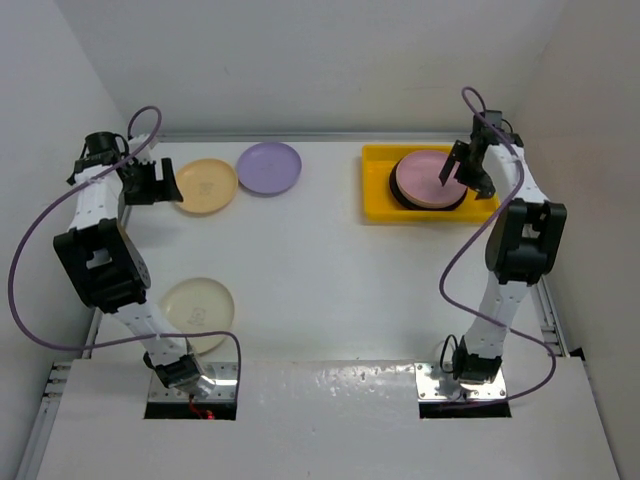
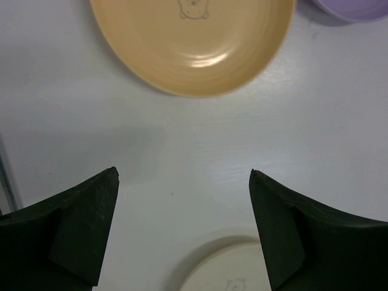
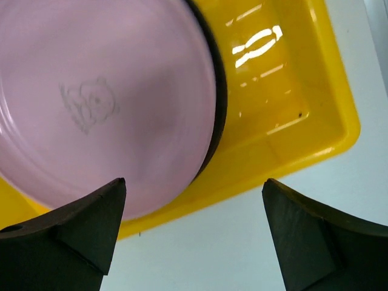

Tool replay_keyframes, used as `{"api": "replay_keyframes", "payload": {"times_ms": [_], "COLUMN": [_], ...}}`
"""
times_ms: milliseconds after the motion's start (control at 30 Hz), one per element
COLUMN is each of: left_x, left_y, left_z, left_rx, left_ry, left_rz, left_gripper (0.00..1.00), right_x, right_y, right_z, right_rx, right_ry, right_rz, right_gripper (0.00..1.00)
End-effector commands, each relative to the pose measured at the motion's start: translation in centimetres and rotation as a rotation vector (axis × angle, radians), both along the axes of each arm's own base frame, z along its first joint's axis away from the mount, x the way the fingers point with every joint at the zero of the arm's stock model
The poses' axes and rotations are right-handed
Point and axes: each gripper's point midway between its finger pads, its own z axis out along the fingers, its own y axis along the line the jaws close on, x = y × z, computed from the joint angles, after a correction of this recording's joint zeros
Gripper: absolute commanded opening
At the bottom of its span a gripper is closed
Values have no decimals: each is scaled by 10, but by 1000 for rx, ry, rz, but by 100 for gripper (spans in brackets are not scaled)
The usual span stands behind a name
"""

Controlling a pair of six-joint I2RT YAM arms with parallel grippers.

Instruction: Place the plates into the plastic bin on the countertop

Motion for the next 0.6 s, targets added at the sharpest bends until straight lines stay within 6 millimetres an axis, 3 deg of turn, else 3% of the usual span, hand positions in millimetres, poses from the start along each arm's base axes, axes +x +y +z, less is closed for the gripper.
{"api": "replay_keyframes", "payload": {"times_ms": [0,67,100,133,200,267,367,467,500,567], "left_x": [33,61,69,89,110,129,140,135,132,118], "left_y": [25,45,53,52,42,32,22,21,20,18], "left_z": [-29,-37,-58,-50,-56,-73,-102,-129,-137,-151], "left_rx": [51,70,73,75,17,3,43,98,94,103], "left_ry": [18,-20,6,-34,-51,-41,6,65,83,130], "left_rz": [119,233,259,253,208,191,185,192,191,179], "left_gripper": [88,86,86,86,86,86,84,66,50,33], "right_x": [-13,-15,-17,-18,-21,-24,-32,-39,-40,-42], "right_y": [31,60,85,94,126,142,161,173,176,187], "right_z": [41,52,51,54,60,64,68,64,67,70], "right_rx": [-80,-66,-45,-39,-23,-20,-6,-11,-11,-23], "right_ry": [-73,-116,-117,-127,-145,-155,-156,-142,-145,-141], "right_rz": [88,142,193,210,273,292,306,333,342,379], "right_gripper": [92,92,92,92,90,90,89,85,85,82]}}
